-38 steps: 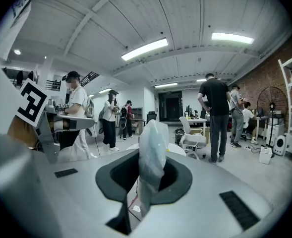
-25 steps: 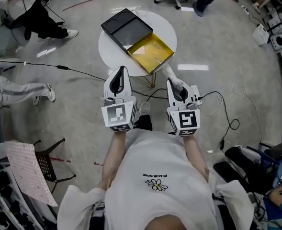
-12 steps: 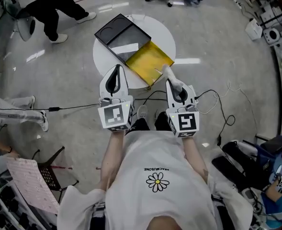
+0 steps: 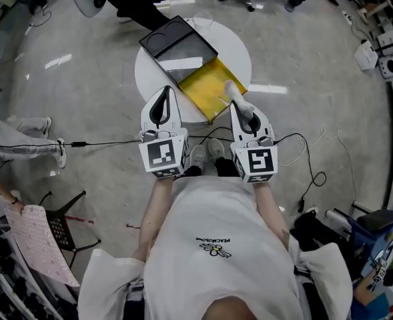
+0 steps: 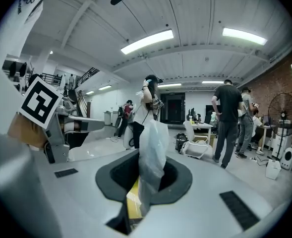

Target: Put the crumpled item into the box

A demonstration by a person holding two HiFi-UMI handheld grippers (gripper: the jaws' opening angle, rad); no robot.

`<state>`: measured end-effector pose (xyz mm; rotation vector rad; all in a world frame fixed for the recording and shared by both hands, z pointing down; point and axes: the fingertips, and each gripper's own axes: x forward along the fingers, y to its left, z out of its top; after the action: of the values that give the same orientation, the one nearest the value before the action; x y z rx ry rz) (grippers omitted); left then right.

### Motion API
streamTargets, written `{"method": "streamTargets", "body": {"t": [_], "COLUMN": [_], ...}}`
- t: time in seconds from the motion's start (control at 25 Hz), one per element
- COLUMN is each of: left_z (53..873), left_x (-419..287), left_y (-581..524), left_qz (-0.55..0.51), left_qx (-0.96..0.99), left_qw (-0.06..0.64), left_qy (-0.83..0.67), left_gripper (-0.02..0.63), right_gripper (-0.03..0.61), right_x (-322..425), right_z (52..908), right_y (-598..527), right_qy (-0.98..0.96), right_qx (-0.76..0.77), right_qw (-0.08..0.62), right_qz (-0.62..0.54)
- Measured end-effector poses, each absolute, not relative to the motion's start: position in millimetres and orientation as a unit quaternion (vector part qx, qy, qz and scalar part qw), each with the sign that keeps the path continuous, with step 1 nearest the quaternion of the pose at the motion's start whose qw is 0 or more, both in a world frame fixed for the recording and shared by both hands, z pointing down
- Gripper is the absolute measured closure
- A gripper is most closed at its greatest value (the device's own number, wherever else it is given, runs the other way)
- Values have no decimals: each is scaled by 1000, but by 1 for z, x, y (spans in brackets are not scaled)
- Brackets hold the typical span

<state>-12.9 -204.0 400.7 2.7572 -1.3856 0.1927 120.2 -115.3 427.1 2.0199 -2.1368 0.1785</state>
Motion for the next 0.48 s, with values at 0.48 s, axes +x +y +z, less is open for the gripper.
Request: {"method": "streamTargets", "body": {"t": [0.48], "left_z": [383], "left_x": [3], "left_y": [-207], "left_qz": [78], "left_qx": [886], "left_qw": [24], "left_qy": [-457], "left_gripper": [614], "right_gripper": [535], "right_x": [127], "right_z": [434], "right_y": [-121], "right_qy": [-739], "right_qx": [655], "right_qw": [156], "right_qz": [29]}}
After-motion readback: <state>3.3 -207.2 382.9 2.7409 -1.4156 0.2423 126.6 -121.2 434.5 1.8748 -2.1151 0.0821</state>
